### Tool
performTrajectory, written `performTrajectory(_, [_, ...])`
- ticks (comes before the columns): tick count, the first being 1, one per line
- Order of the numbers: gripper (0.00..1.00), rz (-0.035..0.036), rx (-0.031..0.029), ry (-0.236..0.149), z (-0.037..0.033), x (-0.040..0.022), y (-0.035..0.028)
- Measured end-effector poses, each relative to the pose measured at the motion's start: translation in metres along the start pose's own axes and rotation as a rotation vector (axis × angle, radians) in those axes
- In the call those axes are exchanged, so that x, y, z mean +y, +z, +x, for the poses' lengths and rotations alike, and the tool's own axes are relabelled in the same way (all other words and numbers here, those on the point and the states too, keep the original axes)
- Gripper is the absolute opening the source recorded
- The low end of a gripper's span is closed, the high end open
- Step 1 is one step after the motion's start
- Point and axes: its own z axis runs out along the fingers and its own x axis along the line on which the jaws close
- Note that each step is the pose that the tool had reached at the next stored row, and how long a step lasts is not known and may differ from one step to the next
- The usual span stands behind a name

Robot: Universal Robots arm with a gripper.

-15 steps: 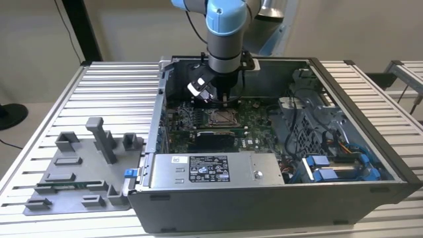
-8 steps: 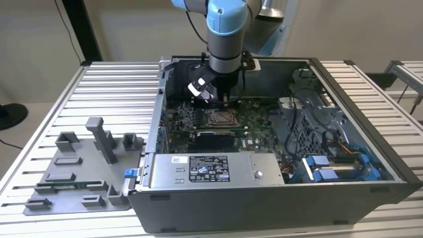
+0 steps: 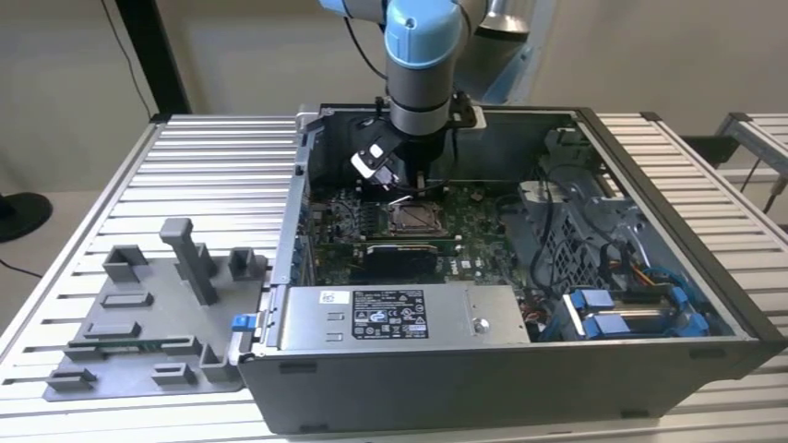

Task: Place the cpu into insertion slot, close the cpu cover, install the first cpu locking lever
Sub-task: 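Install the first cpu locking lever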

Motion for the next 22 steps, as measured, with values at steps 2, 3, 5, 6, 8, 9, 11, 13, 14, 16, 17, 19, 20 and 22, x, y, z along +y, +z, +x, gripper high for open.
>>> performTrajectory(2, [0.0, 0.0005, -0.0004, 0.0, 0.0013, 0.0003, -0.0054])
performTrajectory(3, [0.0, 0.0005, -0.0005, 0.0, 0.0017, 0.0001, -0.0073])
performTrajectory(5, [0.0, 0.0005, -0.0005, 0.0, 0.0023, -0.0007, -0.0097])
performTrajectory(6, [0.0, 0.0005, -0.0005, 0.0, 0.0026, -0.0023, -0.0104])
performTrajectory(8, [0.0, 0.0004, -0.0004, 0.0, 0.0037, -0.0069, -0.0107])
performTrajectory(9, [0.0, 0.0004, -0.0004, 0.0, 0.0045, -0.0095, -0.0108])
performTrajectory(11, [0.0, 0.0005, -0.003, 0.0, 0.0059, -0.0144, -0.011])
performTrajectory(13, [0.0, 0.0011, -0.0111, -0.001, 0.0064, -0.0185, -0.0114])
performTrajectory(14, [0.0, 0.0014, -0.0156, -0.002, 0.0066, -0.0203, -0.0119])
performTrajectory(16, [0.0, 0.0018, -0.0202, -0.003, 0.0072, -0.0222, -0.0142])
performTrajectory(17, [0.0, 0.0017, -0.0221, -0.004, 0.0075, -0.0231, -0.0156])
performTrajectory(19, [0.0, 0.0022, -0.0281, -0.006, 0.0082, -0.0248, -0.0183])
performTrajectory(20, [0.0, 0.0024, -0.0347, -0.007, 0.0083, -0.0259, -0.0186])
performTrajectory(22, [0.0, 0.0032, -0.0494, -0.011, 0.0085, -0.0285, -0.0195])
